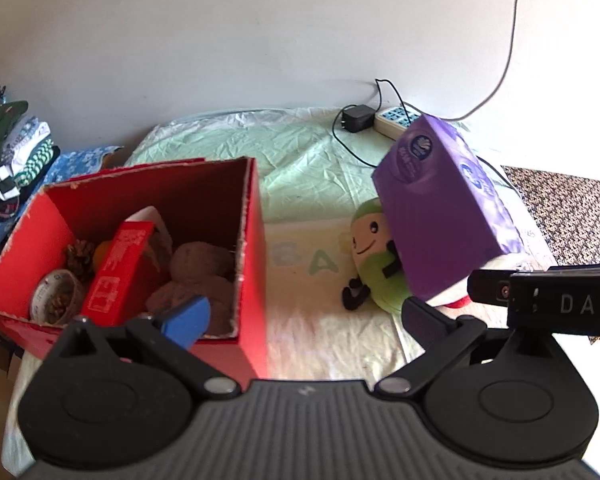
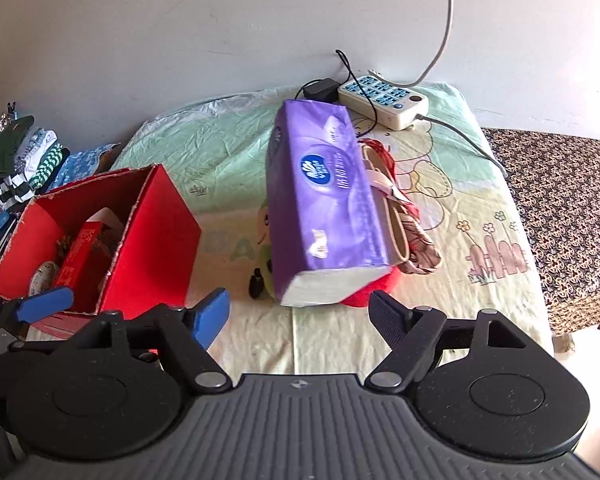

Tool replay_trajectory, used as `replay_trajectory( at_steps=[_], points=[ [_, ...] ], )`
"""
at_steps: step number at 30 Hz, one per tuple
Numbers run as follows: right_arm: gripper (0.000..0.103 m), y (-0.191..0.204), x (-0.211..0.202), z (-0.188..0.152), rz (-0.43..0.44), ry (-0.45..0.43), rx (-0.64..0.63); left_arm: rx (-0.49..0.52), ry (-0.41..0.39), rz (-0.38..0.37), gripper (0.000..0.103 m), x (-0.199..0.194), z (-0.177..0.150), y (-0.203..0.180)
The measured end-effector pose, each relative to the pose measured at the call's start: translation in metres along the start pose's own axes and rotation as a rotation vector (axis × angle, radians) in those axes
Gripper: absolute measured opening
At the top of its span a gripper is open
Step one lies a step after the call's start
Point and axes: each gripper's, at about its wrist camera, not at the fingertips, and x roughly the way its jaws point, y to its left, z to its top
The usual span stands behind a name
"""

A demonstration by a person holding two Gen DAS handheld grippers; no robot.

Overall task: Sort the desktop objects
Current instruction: 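Move the right tool back to the purple tissue pack, then grasp the purple tissue pack with the right tool and lift it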

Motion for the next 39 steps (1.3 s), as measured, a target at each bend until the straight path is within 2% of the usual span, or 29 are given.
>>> replay_trajectory(
  at_steps=[6, 10, 13, 16, 20, 24, 29, 33, 36, 39],
  points=[
    [0.082, -0.04, 0.0, -0.007, -0.032, 0.007, 0.076, 0.009, 0.057, -0.043, 0.102, 0.014, 0.004, -0.014],
    [0.082, -0.061, 0.003, -0.007, -0.073, 0.012, 0.121, -0.021, 0.054, -0.052, 0.102, 0.024, 0.013, -0.013],
    [0.082, -0.075, 0.007, -0.008, -0.07, 0.015, 0.159, -0.059, 0.059, -0.068, 0.102, 0.032, 0.021, -0.016],
    [0.082, -0.086, 0.012, -0.004, -0.035, 0.007, 0.203, -0.083, 0.074, -0.104, 0.102, 0.044, 0.026, -0.021],
    [0.081, -0.096, 0.015, 0.009, -0.006, -0.033, 0.229, -0.003, 0.067, -0.132, 0.102, 0.049, 0.023, -0.038],
    [0.077, -0.1, 0.021, 0.027, 0.072, -0.054, 0.234, 0.058, 0.029, -0.127, 0.102, 0.052, 0.025, -0.052],
    [0.077, -0.09, 0.037, 0.05, 0.137, -0.049, 0.18, 0.09, 0.008, -0.162, 0.102, 0.056, 0.033, -0.062],
    [0.076, -0.082, 0.05, 0.064, 0.164, -0.049, 0.131, 0.112, -0.007, -0.244, 0.102, 0.055, 0.03, -0.066],
    [0.077, -0.075, 0.058, 0.07, 0.169, -0.052, 0.088, 0.135, -0.043, -0.212, 0.101, 0.056, 0.032, -0.069],
    [0.077, -0.071, 0.062, 0.074, 0.202, -0.062, 0.06, 0.139, -0.045, -0.217, 0.101, 0.064, 0.035, -0.068]
  ],
)
